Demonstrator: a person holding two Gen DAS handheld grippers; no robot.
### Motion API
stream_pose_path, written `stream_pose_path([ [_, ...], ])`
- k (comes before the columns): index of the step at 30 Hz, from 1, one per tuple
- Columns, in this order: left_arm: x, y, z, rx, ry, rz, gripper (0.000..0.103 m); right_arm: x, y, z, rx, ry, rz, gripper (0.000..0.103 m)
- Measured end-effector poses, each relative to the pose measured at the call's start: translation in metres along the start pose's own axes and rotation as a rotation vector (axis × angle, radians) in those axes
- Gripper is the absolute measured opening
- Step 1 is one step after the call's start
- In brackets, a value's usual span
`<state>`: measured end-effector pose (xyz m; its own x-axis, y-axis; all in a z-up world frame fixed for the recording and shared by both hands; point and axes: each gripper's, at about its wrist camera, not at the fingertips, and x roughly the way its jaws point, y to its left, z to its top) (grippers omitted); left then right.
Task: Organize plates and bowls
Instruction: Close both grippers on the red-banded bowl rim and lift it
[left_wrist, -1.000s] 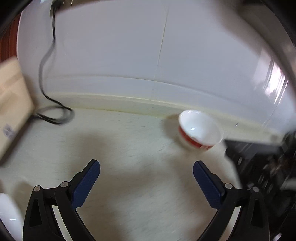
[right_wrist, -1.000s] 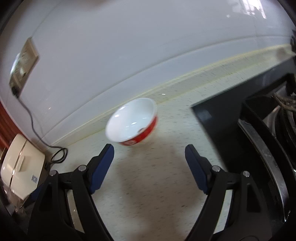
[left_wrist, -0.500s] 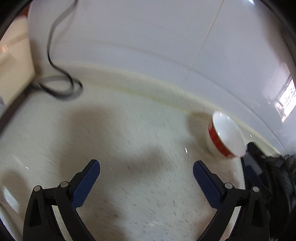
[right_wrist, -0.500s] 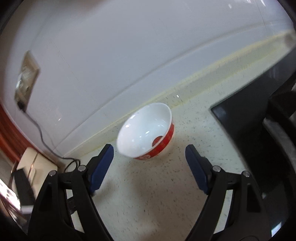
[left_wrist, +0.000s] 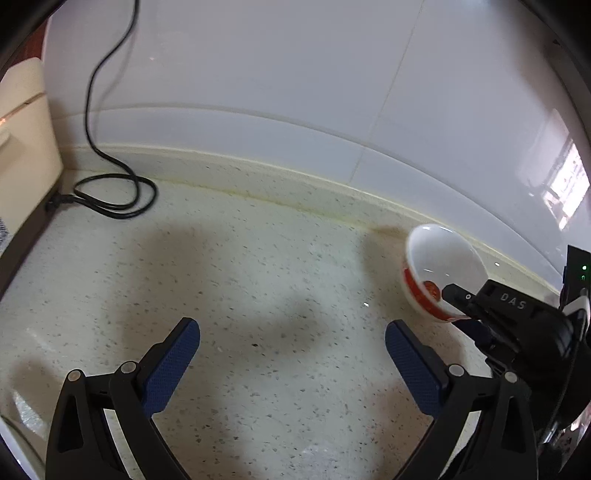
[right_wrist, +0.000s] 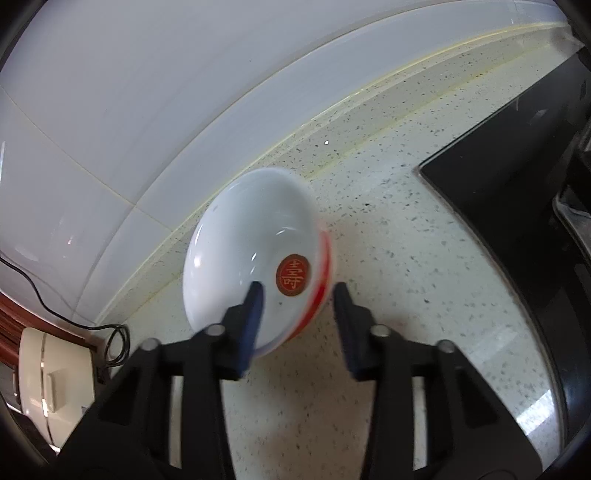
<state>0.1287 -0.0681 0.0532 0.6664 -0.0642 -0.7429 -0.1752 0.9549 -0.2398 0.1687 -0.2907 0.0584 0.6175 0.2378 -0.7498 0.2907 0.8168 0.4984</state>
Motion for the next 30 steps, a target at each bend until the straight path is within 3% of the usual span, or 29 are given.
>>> stream_pose_path([
  [5, 0.002, -0.003, -0.001, 0.021, 0.004, -0.08, 0.102, -0.015, 0.006, -0.002, -0.09, 0.014, -0.029, 0.016],
  [9, 0.004, -0.002, 0.0, 0.014, 0.007, -0.124, 0.102, -0.024, -0.004, -0.009, -0.122, 0.076, 0.015, 0.016],
  [13, 0.021, -0.01, -0.004, 0.029, 0.075, -0.172, 0.102, -0.025, -0.006, -0.015, -0.138, 0.093, 0.024, 0.016],
  [17, 0.036, -0.003, -0.005, -0.015, 0.097, -0.208, 0.102, -0.021, -0.012, -0.02, -0.108, 0.144, 0.058, 0.024],
  [23, 0.037, -0.002, -0.002, -0.007, 0.081, -0.187, 0.101, -0.01, -0.005, -0.028, -0.164, 0.143, 0.045, 0.026],
  [25, 0.04, -0.003, -0.003, -0.012, 0.104, -0.195, 0.093, -0.014, 0.0, -0.034, -0.205, 0.149, 0.029, 0.024],
  [27, 0.045, -0.002, -0.005, -0.008, 0.135, -0.192, 0.071, -0.016, 0.002, -0.04, -0.228, 0.175, 0.04, 0.023],
  [30, 0.049, -0.006, -0.008, 0.013, 0.189, -0.187, 0.059, -0.024, 0.0, -0.046, -0.223, 0.205, 0.097, 0.02],
])
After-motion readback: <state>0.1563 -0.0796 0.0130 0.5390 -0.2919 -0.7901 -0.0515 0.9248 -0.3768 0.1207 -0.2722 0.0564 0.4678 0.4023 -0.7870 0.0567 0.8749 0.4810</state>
